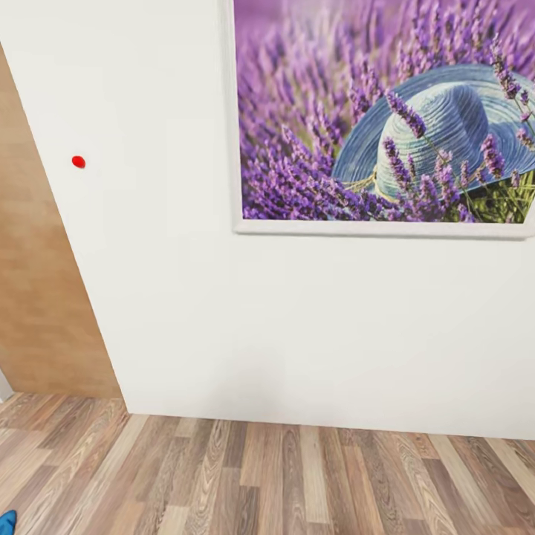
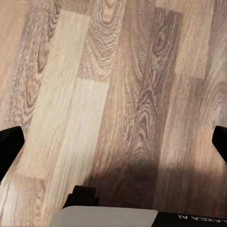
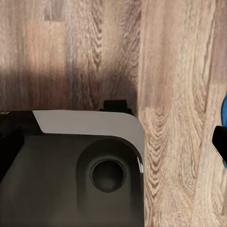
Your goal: In the bedroom, move the book from the bed onto either nightstand, and place the two sandals side by side next to the bed.
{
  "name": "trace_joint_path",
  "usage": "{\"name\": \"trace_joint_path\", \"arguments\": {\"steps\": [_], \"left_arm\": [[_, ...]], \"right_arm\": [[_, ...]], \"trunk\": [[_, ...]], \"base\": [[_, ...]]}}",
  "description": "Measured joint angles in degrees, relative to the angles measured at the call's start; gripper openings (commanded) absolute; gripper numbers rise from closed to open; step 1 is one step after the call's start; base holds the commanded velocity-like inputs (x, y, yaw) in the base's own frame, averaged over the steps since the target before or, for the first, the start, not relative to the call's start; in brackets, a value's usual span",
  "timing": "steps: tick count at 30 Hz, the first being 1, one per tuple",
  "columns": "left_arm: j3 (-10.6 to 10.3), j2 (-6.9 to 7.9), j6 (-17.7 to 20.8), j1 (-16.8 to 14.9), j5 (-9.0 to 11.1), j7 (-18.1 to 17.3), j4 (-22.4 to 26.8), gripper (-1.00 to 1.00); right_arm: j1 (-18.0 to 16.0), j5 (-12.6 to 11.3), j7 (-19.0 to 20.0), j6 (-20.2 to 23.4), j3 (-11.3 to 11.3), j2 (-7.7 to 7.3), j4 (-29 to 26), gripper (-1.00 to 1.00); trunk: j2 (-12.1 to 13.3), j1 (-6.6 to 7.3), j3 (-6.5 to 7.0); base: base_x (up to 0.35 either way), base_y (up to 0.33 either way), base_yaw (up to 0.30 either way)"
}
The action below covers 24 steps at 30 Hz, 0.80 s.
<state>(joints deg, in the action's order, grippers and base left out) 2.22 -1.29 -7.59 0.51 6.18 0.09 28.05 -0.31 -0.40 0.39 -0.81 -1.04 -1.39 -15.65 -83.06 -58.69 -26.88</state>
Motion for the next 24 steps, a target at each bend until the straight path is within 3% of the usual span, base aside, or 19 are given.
{"name": "trace_joint_path", "arguments": {"steps": [17, 24], "left_arm": [[0.00, 0.00, 0.00, 0.00, -0.09, 0.00, 0.00, 1.00], [-0.01, 0.00, -0.02, -0.01, -0.09, 0.00, -0.02, 1.00]], "right_arm": [[-0.01, 0.00, 0.00, -0.03, 0.00, 0.06, 0.00, 1.00], [0.03, 0.00, 0.00, -0.07, 0.03, 0.01, -0.01, 1.00]], "trunk": [[0.00, 0.00, -0.01], [0.00, -0.03, -0.14]], "base": [[0.333, 0.000, -0.006], [0.171, 0.000, -0.191]]}}
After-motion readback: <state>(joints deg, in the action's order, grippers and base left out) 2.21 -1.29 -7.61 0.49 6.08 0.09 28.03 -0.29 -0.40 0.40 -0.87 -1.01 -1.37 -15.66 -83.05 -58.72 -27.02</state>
